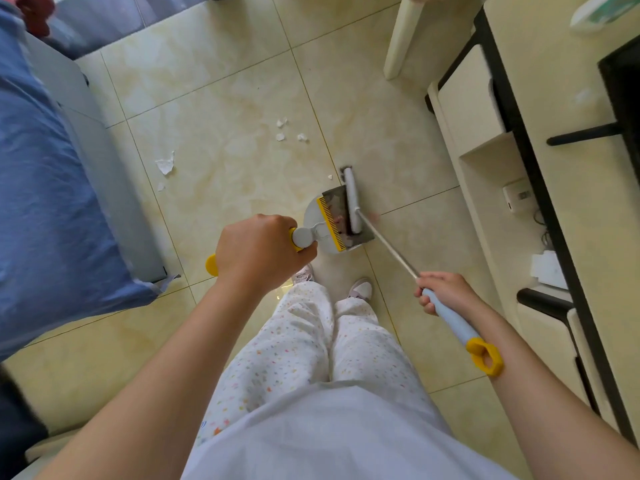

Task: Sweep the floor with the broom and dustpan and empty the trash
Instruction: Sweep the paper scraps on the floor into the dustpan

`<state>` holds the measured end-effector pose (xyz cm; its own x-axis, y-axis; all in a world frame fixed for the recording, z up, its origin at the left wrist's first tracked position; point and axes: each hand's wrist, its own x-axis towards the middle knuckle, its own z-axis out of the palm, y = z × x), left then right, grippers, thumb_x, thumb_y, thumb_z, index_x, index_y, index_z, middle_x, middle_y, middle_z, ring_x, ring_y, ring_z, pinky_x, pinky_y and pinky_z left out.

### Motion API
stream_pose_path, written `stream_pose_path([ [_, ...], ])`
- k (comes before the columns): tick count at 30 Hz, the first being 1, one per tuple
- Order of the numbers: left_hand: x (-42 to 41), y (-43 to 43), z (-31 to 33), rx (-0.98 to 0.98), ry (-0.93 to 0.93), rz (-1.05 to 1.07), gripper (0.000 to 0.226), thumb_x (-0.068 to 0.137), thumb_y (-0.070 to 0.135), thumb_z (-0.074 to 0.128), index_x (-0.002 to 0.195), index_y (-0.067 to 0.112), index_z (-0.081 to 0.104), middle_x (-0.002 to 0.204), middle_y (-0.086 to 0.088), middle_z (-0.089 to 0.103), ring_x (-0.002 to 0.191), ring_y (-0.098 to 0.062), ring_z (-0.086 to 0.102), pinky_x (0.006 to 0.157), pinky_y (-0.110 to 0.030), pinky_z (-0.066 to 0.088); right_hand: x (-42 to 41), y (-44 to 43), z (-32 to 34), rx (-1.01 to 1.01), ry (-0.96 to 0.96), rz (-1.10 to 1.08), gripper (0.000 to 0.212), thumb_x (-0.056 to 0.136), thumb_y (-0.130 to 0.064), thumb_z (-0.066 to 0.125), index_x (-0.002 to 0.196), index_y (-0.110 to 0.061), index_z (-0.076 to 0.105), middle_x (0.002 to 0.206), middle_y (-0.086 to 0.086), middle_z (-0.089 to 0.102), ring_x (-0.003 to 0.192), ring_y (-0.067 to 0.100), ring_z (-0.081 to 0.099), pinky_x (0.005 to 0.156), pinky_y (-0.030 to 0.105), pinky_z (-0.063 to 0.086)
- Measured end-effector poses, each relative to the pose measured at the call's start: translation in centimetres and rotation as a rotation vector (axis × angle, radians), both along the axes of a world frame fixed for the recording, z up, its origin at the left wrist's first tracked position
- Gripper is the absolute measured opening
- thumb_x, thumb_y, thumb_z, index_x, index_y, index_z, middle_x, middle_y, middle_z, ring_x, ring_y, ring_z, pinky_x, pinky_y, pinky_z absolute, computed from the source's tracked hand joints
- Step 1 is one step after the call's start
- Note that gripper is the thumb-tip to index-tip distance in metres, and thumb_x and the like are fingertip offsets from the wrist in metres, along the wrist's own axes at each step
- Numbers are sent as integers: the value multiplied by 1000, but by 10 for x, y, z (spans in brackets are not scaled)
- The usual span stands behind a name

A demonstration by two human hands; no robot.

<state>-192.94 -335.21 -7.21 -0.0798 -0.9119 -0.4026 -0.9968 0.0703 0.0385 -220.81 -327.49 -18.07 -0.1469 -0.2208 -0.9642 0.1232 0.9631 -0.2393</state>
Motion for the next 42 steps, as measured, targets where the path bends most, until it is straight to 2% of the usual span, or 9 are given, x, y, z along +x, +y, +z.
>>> stream_pose_path([
  [3,1,2,1,5,-9,15,46,79,59,53,63,17,56,53,2,50,51,-24,51,45,-20,23,0,9,18,4,-99,-94,18,92,3,53,110,1,54,68,17,50,39,15,42,35,16,34],
  [9,10,10,4,-8,-6,17,47,80,60,55,62,16,57,50,3,46,49,-24,50,45,-19,20,-4,13,32,-38,-25,-44,30,92,2,52,122,1,49,66,16,51,36,14,43,36,16,35],
  [17,20,30,12,-14,14,81,47,78,61,56,60,17,55,46,5,37,47,-23,46,44,-19,20,-4,0,21,-81,222,291,38,89,3,48,127,-3,49,65,13,52,46,21,41,35,20,36],
  [22,30,37,10,-5,9,139,47,79,62,53,65,17,59,51,3,46,51,-23,50,45,-19,25,7,-5,-10,-77,292,393,42,91,-1,47,132,-5,46,67,11,53,49,22,44,40,23,39],
  [26,31,43,6,24,-16,142,44,80,58,54,67,17,59,51,4,42,53,-22,50,44,-19,20,25,-5,-25,-36,232,351,36,90,1,47,126,-6,48,67,13,53,48,21,44,36,21,40],
  [29,31,46,6,14,-15,135,43,80,56,55,62,17,54,48,4,37,50,-23,47,45,-20,17,29,-11,-23,-2,74,147,19,91,5,47,109,-2,50,65,14,48,39,16,40,32,17,34],
  [32,30,46,5,10,2,138,41,81,55,54,62,18,53,49,4,36,53,-24,49,45,-20,18,26,-7,-10,7,-42,25,17,92,4,48,109,0,49,66,14,47,35,13,41,33,16,33],
  [39,50,59,3,-11,28,152,45,76,55,62,53,17,50,43,6,32,41,-24,44,46,-16,15,37,-1,25,-119,38,236,31,90,0,54,120,-6,51,67,14,52,40,16,41,35,20,35],
  [42,65,65,3,-27,46,198,47,76,54,64,51,17,48,42,5,38,38,-23,43,45,-16,15,47,-17,32,-143,104,301,32,90,-1,54,122,-5,52,67,14,54,42,18,42,34,20,36],
])
